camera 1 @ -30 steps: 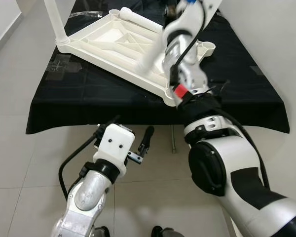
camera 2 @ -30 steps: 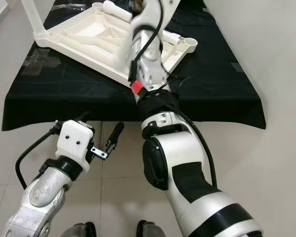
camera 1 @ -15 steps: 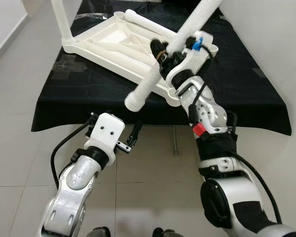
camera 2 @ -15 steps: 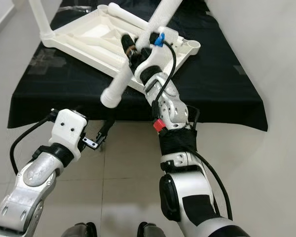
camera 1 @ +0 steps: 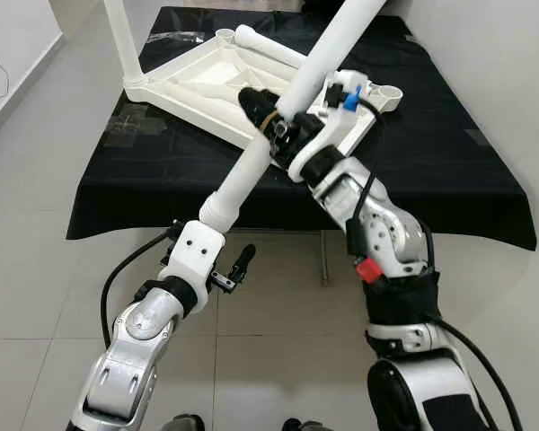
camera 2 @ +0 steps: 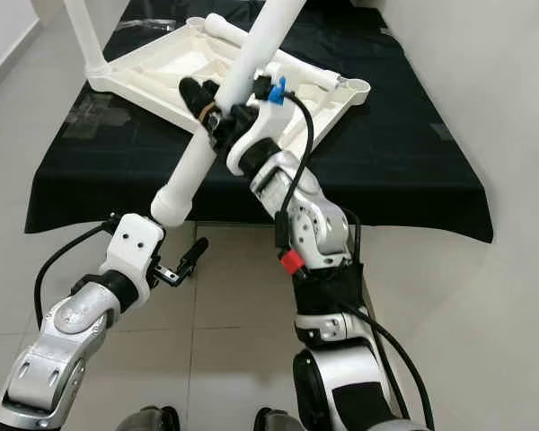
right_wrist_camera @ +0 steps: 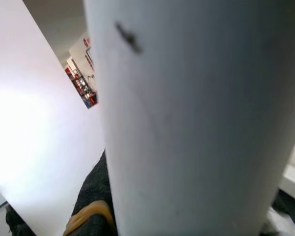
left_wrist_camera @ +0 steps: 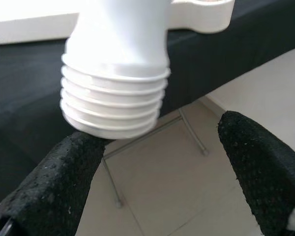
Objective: Building children table
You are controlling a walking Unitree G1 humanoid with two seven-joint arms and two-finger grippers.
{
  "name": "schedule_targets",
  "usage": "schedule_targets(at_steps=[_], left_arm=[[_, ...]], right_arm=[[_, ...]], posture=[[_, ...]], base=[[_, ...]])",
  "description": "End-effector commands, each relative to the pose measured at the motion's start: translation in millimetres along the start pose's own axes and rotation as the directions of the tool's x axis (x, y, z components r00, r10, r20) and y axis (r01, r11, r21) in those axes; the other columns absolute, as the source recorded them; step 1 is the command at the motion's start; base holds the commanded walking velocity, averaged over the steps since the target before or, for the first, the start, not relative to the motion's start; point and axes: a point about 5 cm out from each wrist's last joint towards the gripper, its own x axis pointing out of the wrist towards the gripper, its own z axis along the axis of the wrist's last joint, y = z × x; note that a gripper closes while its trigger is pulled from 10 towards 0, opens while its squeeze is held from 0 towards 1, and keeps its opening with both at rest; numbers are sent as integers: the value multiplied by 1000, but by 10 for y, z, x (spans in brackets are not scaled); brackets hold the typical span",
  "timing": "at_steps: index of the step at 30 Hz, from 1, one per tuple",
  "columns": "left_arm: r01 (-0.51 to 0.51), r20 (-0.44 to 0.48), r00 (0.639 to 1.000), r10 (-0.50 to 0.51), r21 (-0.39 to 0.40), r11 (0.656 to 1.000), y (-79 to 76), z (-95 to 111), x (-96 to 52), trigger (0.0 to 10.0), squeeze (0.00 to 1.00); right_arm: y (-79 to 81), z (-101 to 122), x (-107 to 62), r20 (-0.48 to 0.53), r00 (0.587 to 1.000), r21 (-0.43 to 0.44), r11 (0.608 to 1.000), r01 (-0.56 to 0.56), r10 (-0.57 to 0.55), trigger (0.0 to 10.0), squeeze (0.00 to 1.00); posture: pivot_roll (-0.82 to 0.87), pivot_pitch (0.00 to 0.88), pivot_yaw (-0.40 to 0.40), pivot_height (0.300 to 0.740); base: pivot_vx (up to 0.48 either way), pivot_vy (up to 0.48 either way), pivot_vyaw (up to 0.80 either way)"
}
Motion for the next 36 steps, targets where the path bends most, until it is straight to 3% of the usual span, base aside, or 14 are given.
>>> schedule_targets(at_steps=[1,11,27,28,36], left_arm=[[0,7,1000,0,21,1000,33,7,16,10000,0],[8,25,1000,-9,56,998,46,49,61,10000,0],[62,-16,998,-61,63,996,-55,-78,78,10000,0],[56,-15,998,-55,59,997,-43,-85,72,0,0],[67,-8,998,-66,66,996,-55,-85,71,0,0]], right_arm=[[84,-8,-28,-9,999,8,999,-42,42,10000,0],[153,-89,-98,-50,996,26,997,-66,67,10000,0],[274,-99,-162,-78,989,48,991,-125,128,10000,0],[300,-93,-171,-81,987,53,989,-138,142,10000,0],[322,-92,-181,-88,984,43,988,-150,154,10000,0]], posture=[[99,149,-48,740],[101,157,-47,740],[93,169,-47,740],[94,170,-49,740],[91,172,-49,740]], base=[[0,0,0],[0,0,0],[0,0,0],[0,0,0],[0,0,0]])
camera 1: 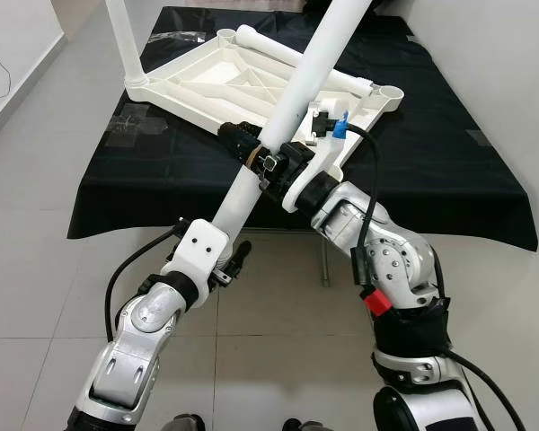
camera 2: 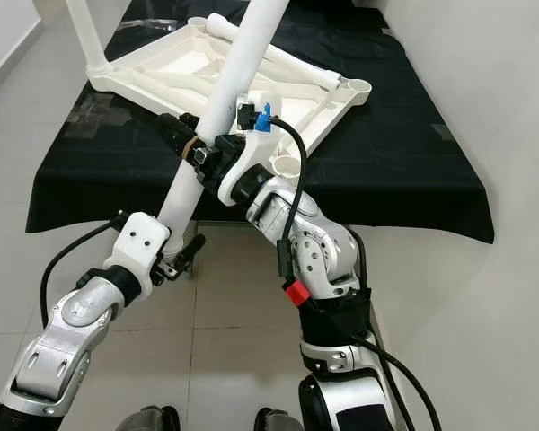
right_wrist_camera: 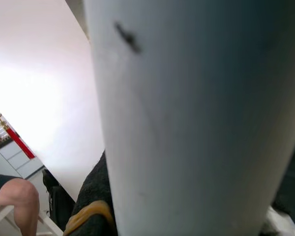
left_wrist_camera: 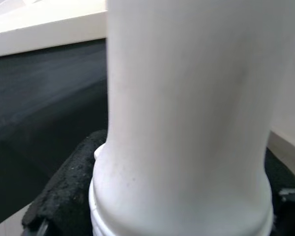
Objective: Building children table
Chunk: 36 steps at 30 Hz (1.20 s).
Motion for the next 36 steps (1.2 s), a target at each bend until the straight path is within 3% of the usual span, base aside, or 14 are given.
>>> schedule_targets(at_steps=[1,8,9,10,14,15,16,22,23,26,28,31,36], left_arm=[[36,-19,999,-36,0,999,-57,-63,-18,0,0],[39,-26,999,-39,18,999,-54,-76,-43,0,0],[37,-33,999,-37,18,999,-49,-78,-56,7922,0],[41,-34,999,-41,15,999,-46,-73,-75,10000,0],[80,-42,996,-80,-5,997,-51,-77,-145,10000,0],[102,-42,994,-103,-29,994,-67,-84,-177,10000,0],[116,-41,992,-118,-47,992,-78,-87,-197,10000,0],[199,-34,979,-203,-98,975,-161,-88,-307,10000,0],[233,-32,971,-237,-101,967,-196,-89,-348,10000,0],[254,-32,966,-258,-110,961,-220,-90,-373,10000,0],[276,-37,958,-284,-145,950,-278,-93,-420,10000,0],[293,-32,951,-306,-206,934,-354,-85,-459,10000,0],[312,-33,942,-334,-275,909,-472,-90,-528,10000,0]], right_arm=[[73,32,-12,14,999,-13,999,-42,42,10000,0],[17,-24,-45,14,1000,-73,997,-15,16,10000,0],[-20,-47,-58,11,1000,-83,997,1,0,10000,0],[-67,-68,-77,9,1000,-87,996,17,-16,10000,1000],[-164,-76,-117,12,999,-116,992,44,-42,10000,1000],[-176,-74,-125,7,999,-117,993,34,-33,10000,122],[-181,-73,-129,3,1000,-116,993,25,-25,10000,0],[-151,-83,-171,-16,993,-40,992,-118,117,10000,0],[-107,-87,-209,-32,977,4,978,-209,209,10000,0],[-72,-90,-239,-40,961,35,962,-272,273,10000,0],[12,-111,-304,-58,913,104,912,-396,403,10000,0],[59,-130,-334,-70,882,122,882,-456,466,10000,0],[87,-160,-342,-93,862,107,866,-489,498,10000,0]], posture=[[91,172,-49,740],[94,173,-49,740],[95,173,-50,740],[94,174,-48,740],[102,176,-45,740],[104,175,-42,740],[104,175,-42,740],[115,174,-34,740],[118,173,-32,740],[118,173,-32,740],[116,166,-27,740],[116,164,-26,740],[119,162,-27,740]], base=[[0,0,0],[0,0,0],[0,0,0],[0,0,0],[0,0,0],[0,0,0],[0,0,0],[0,0,0],[0,0,0],[0,0,0],[0,0,0],[0,0,0],[0,0,0]])
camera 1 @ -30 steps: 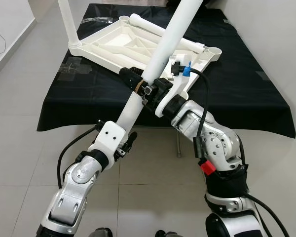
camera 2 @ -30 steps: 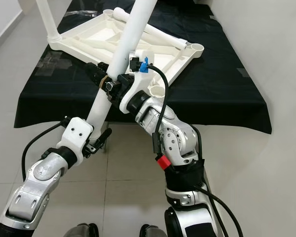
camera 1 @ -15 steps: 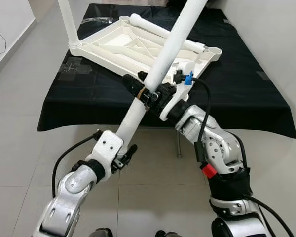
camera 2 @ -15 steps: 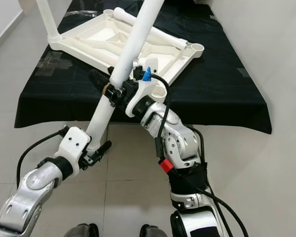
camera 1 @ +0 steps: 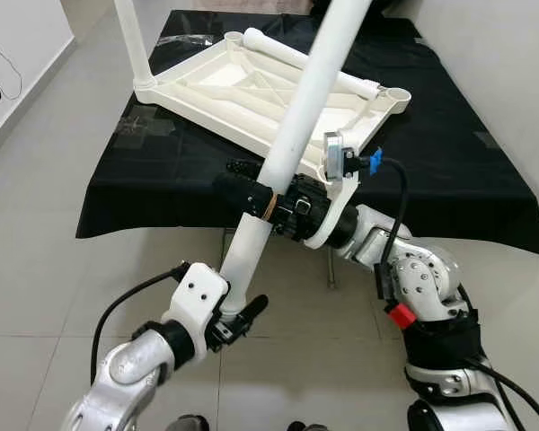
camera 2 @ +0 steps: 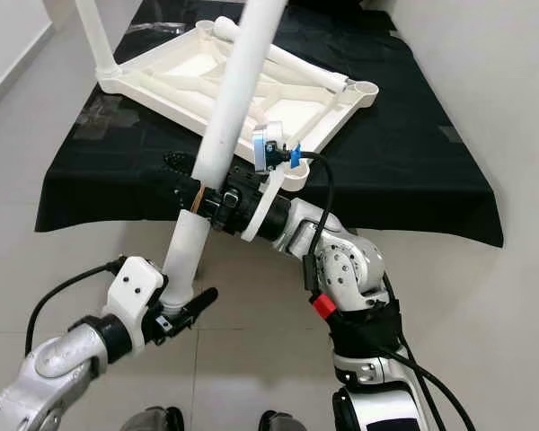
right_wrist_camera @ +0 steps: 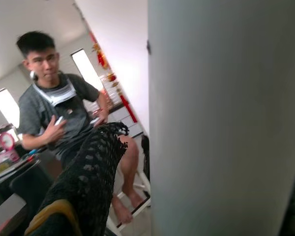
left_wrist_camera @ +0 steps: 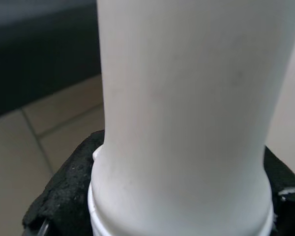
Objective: Building children table
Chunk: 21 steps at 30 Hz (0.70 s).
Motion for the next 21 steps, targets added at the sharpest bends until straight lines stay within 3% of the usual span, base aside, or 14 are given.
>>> schedule_targets(at_steps=[1,6,8,11,15,17,21], left_arm=[[39,-13,999,-40,-37,999,-101,-25,-8,10000,0],[73,-23,997,-75,-87,994,-183,-53,-35,10000,0],[122,-24,992,-127,-166,978,-289,-63,-67,10000,0],[161,-20,985,-169,-220,962,-376,-65,-97,10000,0],[175,-18,983,-185,-243,954,-412,-67,-115,10000,0],[183,-30,980,-196,-256,949,-437,-70,-147,10000,0],[184,-34,979,-201,-274,944,-452,-75,-168,10000,0]], right_arm=[[72,-24,29,-15,998,-14,998,-53,53,10000,0],[79,-23,35,-21,996,-13,997,-81,81,10000,0],[91,-28,40,-37,993,-17,993,-117,116,10000,0],[101,-43,43,-56,988,-20,989,-147,145,10000,0],[106,-57,43,-78,983,-21,986,-167,165,10000,0],[105,-119,32,-154,970,-52,979,-197,187,10000,0],[96,-160,13,-196,963,-62,977,-202,187,10000,0]], posture=[[119,162,-27,740],[117,160,-27,740],[119,156,-28,740],[119,154,-27,740],[121,155,-29,740],[121,157,-28,740],[119,158,-28,740]], base=[[0,0,0],[0,0,0],[0,0,0],[0,0,0],[0,0,0],[0,0,0],[0,0,0]])
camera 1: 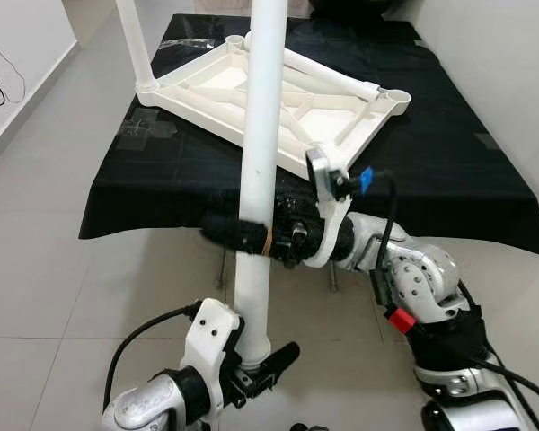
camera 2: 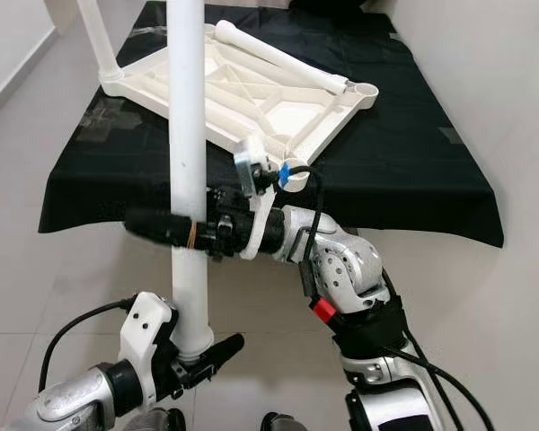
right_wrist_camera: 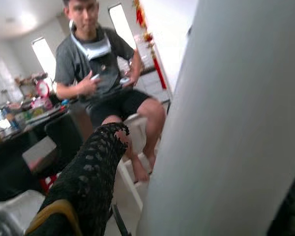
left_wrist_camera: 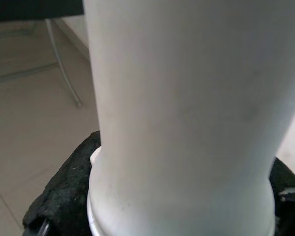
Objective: Building children table
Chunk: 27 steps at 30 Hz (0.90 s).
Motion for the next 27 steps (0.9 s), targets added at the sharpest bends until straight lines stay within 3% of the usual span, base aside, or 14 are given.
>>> schedule_targets(at_steps=[1,5,11,12,13,24,27], left_arm=[[37,0,999,-37,-8,999,-59,5,3,10000,0],[38,-17,999,-38,-29,999,-78,-10,-31,10000,0],[49,-31,998,-50,-32,998,-103,-26,-43,10000,0],[53,-36,998,-54,-32,998,-110,-30,-47,10000,0],[54,-42,998,-55,-34,998,-114,-33,-53,10000,0],[49,-68,996,-50,-15,999,-82,-60,-86,10000,0],[-11,-78,997,12,4,1000,33,-50,-65,10000,0]], right_arm=[[26,-33,42,-19,999,-7,1000,-29,28,10000,0],[15,-98,-13,-81,996,-10,999,-36,35,10000,0],[12,-98,-27,-89,995,-3,999,-50,49,9804,0],[5,-99,-31,-90,995,-3,999,-51,51,4039,0],[-3,-100,-38,-90,994,-2,999,-55,54,0,0],[6,-103,-52,-86,994,18,998,-66,67,0,0],[-13,-81,-50,-54,997,28,998,-53,55,0,0]], posture=[[119,158,-28,740],[121,166,-35,740],[118,168,-33,740],[118,168,-33,740],[116,170,-33,740],[116,173,-32,740],[116,174,-30,740]], base=[[0,0,0],[0,0,0],[0,0,0],[0,0,0],[0,0,0],[0,0,0],[0,0,0]])
